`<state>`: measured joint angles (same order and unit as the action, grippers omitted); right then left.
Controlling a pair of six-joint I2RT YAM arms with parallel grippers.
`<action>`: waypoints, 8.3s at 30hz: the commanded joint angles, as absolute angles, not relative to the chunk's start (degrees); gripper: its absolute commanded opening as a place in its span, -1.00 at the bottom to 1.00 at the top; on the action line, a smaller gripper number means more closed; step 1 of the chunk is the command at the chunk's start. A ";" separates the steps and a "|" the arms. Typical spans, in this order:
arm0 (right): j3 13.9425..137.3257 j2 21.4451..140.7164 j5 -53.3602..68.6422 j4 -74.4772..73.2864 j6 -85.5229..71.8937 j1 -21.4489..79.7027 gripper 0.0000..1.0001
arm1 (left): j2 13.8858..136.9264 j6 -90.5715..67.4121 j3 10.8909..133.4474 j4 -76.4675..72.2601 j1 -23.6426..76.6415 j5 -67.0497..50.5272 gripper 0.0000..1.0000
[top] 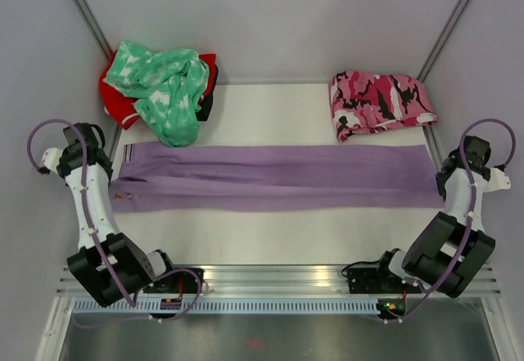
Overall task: Fold and stack the trousers
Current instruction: Fold the trousers
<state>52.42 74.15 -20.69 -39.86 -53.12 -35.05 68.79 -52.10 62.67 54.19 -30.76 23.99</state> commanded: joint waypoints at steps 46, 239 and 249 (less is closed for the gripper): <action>75.32 109.07 -14.24 -8.44 -26.10 -25.84 -1.00 | 109.68 -48.52 92.11 42.19 -19.60 42.89 -0.95; 51.60 95.09 -12.66 -14.77 -15.82 -33.49 0.68 | 75.94 -18.54 73.92 45.44 5.36 -7.91 0.93; 49.13 95.63 -8.44 -12.57 -16.08 -33.49 -0.23 | 75.94 -18.37 74.00 45.97 5.71 -6.42 0.93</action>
